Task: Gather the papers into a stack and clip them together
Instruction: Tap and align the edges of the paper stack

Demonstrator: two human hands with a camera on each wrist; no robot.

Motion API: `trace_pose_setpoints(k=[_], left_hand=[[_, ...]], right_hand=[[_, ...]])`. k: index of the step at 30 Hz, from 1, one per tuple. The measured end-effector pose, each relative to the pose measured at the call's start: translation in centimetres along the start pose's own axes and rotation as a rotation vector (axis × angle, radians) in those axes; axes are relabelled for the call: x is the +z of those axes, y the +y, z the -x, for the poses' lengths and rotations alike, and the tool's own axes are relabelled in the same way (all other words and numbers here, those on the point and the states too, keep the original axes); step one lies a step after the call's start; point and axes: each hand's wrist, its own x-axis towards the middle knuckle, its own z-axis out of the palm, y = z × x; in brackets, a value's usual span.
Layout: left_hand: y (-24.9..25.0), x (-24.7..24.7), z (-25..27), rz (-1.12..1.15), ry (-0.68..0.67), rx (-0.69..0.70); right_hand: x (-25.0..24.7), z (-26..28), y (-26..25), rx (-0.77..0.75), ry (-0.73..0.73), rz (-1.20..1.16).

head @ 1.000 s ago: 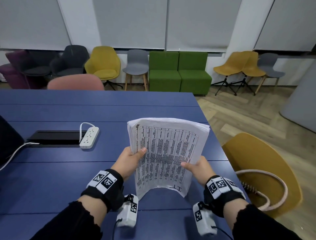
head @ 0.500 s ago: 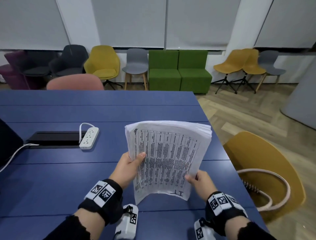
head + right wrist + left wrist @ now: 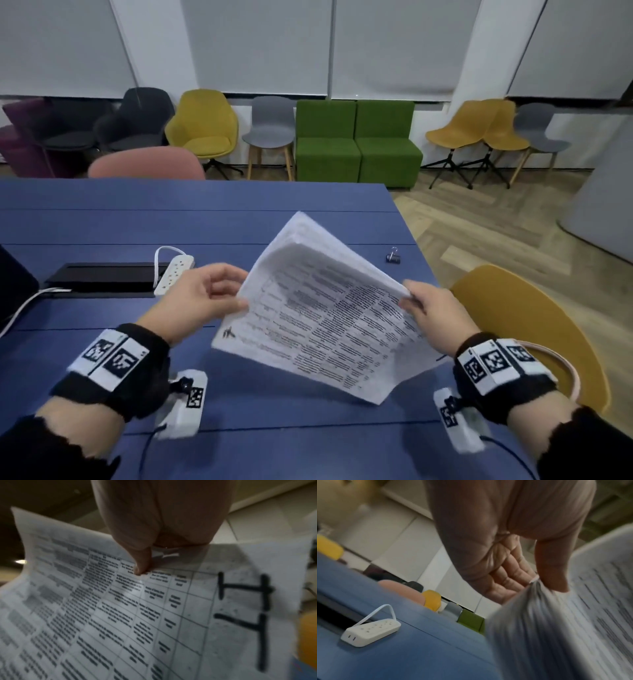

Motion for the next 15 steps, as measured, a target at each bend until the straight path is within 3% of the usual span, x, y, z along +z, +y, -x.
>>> trace_pose_setpoints(k=[4, 8, 13, 15], left_hand=[[-0.8, 2.4, 0.7, -0.052, -0.095, 0.008], [-1.4, 4.6, 1.1, -0.078, 0.058, 0.068], [-2.2, 3.4, 1.3, -0.043, 0.201, 0.049], [-2.6, 2.5, 1.3, 0.001, 0.246, 0.041]], right_hand=[[-0.4, -0.9, -2.2, -0.092, -0.075, 0.232], [0.1, -1.4, -3.3, -0.091, -0.131, 0.297], [-1.9, -1.1, -2.8, 0.081, -0.256, 0.279], [-2.8, -1.0, -1.5, 0.135, -0.220, 0.157]])
